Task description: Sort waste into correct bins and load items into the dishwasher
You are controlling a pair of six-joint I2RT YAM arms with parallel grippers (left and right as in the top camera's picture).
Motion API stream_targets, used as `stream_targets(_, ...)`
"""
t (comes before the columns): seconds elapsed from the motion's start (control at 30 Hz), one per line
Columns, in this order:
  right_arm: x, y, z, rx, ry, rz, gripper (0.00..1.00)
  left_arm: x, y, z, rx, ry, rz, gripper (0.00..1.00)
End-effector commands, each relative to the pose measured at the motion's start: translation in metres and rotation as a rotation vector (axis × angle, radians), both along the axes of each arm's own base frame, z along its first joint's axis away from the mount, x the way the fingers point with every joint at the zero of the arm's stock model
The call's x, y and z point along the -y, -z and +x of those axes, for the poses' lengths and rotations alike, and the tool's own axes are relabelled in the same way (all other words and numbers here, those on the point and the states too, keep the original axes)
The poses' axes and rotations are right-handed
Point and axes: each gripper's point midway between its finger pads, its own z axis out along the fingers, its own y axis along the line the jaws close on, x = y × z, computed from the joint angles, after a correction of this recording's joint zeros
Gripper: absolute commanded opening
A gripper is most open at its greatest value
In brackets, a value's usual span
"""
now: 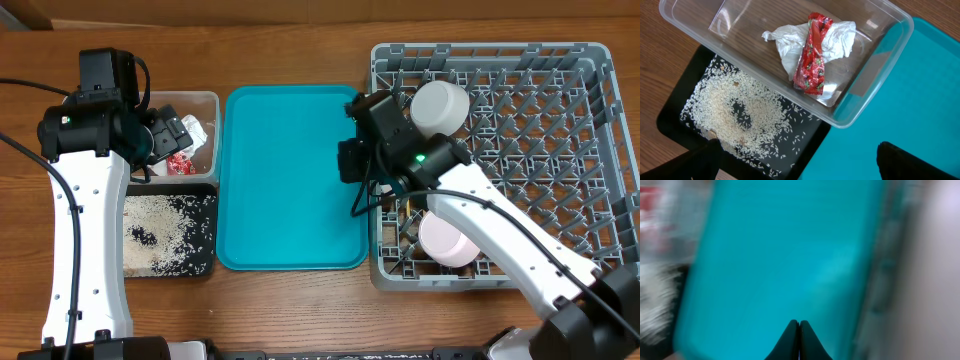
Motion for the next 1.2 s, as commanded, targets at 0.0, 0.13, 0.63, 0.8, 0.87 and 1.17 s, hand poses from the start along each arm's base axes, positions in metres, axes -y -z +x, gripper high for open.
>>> stream_targets(0.0, 0.058, 0.001, 0.019, 0.051, 0.264, -0.155, 0.04, 0.001, -0.007, 0.002, 0.021, 0.013, 0.015, 1.00)
stream_targets(0.13, 0.090, -0.004, 0.014, 0.025, 0.376, -0.186, 0.04, 0.001, -0.007, 0.002, 0.021, 0.013, 0.015, 1.00)
stream_targets(0.63, 0.125, -0.049, -0.002, 0.076, 0.444, -0.134, 0.06, 0.001, -0.007, 0.002, 0.021, 0.014, 0.015, 1.00)
stream_targets(0.8, 0.130, -0.082, -0.012, 0.154, 0.447, -0.076, 0.11, 0.001, -0.007, 0.002, 0.021, 0.014, 0.015, 1.00)
stream_targets(0.87, 0.133, -0.096, -0.017, 0.186, 0.448, -0.051, 0.12, 0.001, -0.007, 0.002, 0.021, 0.013, 0.015, 1.00)
stream_targets(1.17, 0.154, -0.151, -0.039, 0.366, 0.399, -0.026, 0.65, 0.001, -0.007, 0.002, 0.021, 0.013, 0.015, 1.00)
